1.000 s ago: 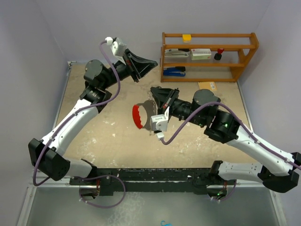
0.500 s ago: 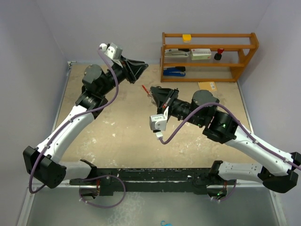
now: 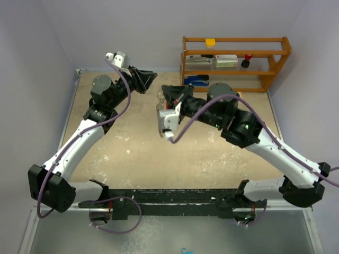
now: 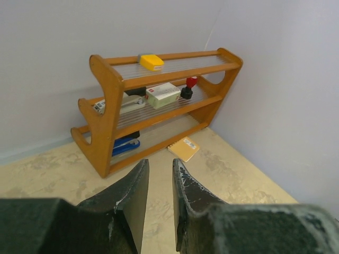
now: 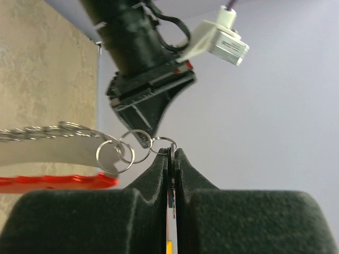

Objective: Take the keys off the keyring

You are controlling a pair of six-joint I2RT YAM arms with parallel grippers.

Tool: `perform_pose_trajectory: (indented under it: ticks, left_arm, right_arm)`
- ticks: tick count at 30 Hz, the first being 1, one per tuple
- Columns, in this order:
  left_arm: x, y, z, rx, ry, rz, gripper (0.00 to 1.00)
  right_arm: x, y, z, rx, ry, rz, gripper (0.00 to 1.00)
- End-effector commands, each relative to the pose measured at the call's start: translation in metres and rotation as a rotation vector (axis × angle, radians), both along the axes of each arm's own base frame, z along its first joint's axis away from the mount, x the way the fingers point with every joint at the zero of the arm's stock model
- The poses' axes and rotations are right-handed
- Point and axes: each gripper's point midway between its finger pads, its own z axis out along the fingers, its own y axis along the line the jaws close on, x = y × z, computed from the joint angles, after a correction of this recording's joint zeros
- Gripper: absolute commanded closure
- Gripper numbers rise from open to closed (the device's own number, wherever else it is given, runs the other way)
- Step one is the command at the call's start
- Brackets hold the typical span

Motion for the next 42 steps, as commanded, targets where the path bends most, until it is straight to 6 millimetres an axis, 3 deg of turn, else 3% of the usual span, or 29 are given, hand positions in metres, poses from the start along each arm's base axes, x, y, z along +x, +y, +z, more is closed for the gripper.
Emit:
perform_pose_trajectory:
  ticks: [1, 2, 7, 11, 14, 20, 26, 33, 37, 42]
  left_arm:
    - [0.007, 0.014, 0.012, -0.067, -0.028, 0.026, 0.79]
    - [0.008, 0.016, 0.011, -0.071, -0.027, 0.027, 0.79]
    - [0.013, 0.029, 0.007, -0.064, -0.025, 0.07, 0.79]
    - [0.016, 0.035, 0.001, -0.047, -0.011, 0.102, 0.79]
    - [0.016, 0.038, 0.0, -0.048, -0.013, 0.111, 0.79]
    - [0.003, 0.036, 0.015, -0.118, -0.075, 0.076, 0.79]
    - [-0.029, 0.021, 0.044, -0.25, -0.203, -0.098, 0.77]
    - [-0.061, -0.001, 0.063, -0.389, -0.321, -0.325, 0.56]
    - [-0.06, -0.025, 0.05, -0.343, -0.319, -0.355, 0.46]
    - [-0.054, -0.048, 0.041, -0.242, -0.301, -0.309, 0.44]
  right_arm:
    - [0.031, 0.0, 0.032, 0.08, 0.062, -0.043, 0.99]
    - [0.04, -0.002, 0.043, 0.103, 0.075, -0.043, 0.99]
    - [0.086, -0.001, 0.063, 0.183, 0.197, -0.046, 0.97]
    - [0.117, 0.001, 0.061, 0.231, 0.328, -0.059, 0.96]
    - [0.135, 0.002, 0.047, 0.251, 0.472, -0.038, 0.94]
    - [0.125, -0.007, 0.025, 0.284, 0.699, 0.03, 0.91]
    - [0.107, -0.018, 0.015, 0.334, 0.739, 0.046, 0.91]
    - [0.098, -0.032, 0.018, 0.383, 0.7, 0.01, 0.92]
    - [0.096, -0.034, 0.017, 0.387, 0.687, 0.011, 0.91]
    - [0.099, -0.035, 0.014, 0.379, 0.683, -0.004, 0.91]
